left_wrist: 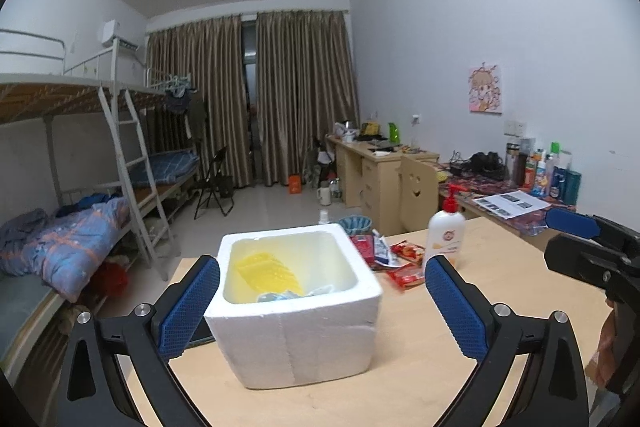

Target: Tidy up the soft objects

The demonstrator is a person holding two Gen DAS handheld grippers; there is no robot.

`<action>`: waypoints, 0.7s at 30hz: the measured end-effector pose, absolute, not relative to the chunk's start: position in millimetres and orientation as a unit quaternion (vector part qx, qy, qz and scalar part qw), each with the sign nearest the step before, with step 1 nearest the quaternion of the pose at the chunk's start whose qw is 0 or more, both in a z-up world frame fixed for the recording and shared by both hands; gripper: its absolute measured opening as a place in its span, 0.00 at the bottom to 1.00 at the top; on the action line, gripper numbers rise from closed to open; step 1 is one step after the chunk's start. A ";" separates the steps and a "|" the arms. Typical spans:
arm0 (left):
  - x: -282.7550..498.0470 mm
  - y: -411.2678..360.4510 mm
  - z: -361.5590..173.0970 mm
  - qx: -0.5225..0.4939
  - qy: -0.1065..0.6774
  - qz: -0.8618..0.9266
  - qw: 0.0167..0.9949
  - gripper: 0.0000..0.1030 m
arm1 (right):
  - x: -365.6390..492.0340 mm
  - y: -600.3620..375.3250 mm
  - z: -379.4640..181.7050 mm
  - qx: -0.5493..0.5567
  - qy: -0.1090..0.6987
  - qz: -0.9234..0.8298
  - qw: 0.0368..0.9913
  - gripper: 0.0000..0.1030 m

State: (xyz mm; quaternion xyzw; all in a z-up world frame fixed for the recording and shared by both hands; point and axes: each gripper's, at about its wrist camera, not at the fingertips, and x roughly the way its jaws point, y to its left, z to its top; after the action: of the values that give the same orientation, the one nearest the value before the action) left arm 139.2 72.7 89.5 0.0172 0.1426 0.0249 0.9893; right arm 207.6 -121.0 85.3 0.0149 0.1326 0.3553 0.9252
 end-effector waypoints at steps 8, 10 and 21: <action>96.8 52.4 94.6 0.022 0.119 0.013 0.993 1.00 | 176.7 -142.7 85.8 0.024 0.113 0.341 0.933 1.00; 86.9 51.1 94.2 0.019 0.117 0.009 0.993 1.00 | 170.0 -145.2 83.9 0.025 0.109 0.339 0.934 1.00; 48.1 46.8 90.0 -0.002 0.113 0.003 0.994 1.00 | 141.9 -146.4 77.7 0.018 0.096 0.335 0.937 1.00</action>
State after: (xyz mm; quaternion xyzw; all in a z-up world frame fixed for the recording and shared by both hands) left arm 48.1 46.8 90.0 -0.0020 0.1127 0.0027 0.9936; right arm 141.9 -146.4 77.7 0.0185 0.0958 0.3351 0.9371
